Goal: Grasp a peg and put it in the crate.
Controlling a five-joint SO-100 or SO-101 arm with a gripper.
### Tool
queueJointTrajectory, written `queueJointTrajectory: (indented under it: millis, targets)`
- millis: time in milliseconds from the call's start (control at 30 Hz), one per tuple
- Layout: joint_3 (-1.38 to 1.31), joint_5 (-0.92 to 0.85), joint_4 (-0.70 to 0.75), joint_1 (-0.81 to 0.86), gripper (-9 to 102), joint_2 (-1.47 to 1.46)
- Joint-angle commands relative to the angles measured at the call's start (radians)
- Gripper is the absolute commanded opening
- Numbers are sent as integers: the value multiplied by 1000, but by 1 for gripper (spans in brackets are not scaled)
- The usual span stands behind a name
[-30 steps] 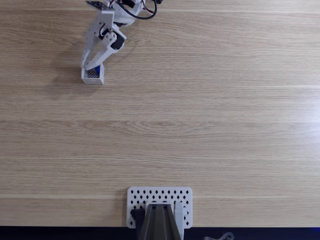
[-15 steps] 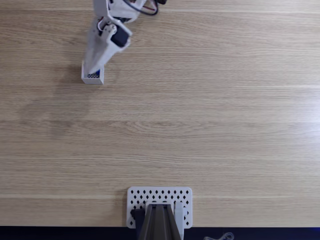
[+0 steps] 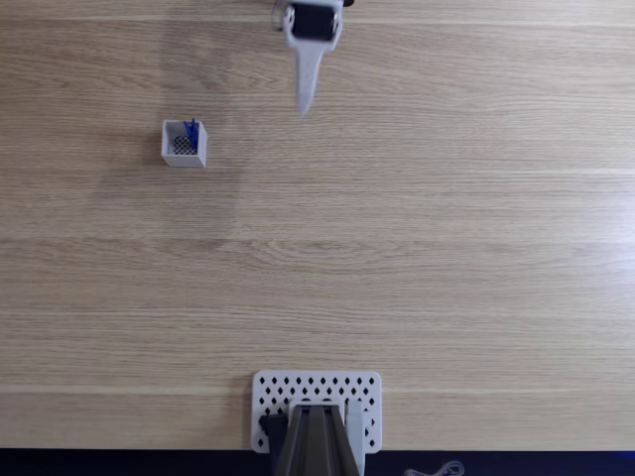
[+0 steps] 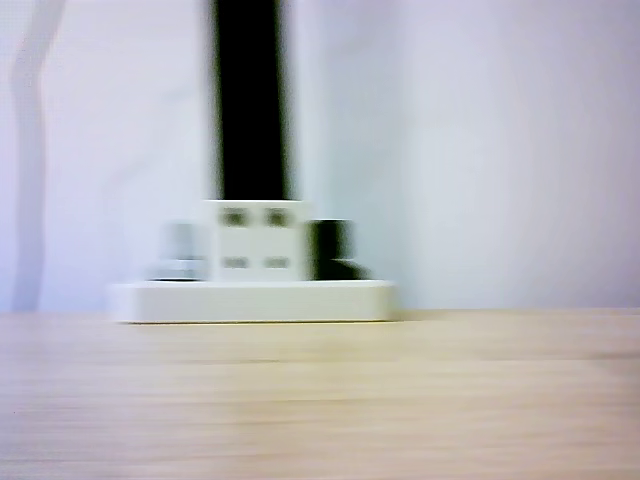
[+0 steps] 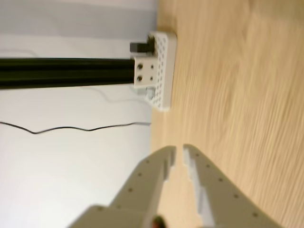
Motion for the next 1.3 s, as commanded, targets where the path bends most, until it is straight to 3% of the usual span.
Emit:
queueJointTrajectory:
  millis: [0, 600, 800, 1267]
  targets:
    - [63, 173, 103, -48, -1, 201]
    - [565, 192, 160, -54, -1, 660]
    - [557, 189, 298, -52, -1, 735]
    - [560, 192, 279, -54, -1, 733]
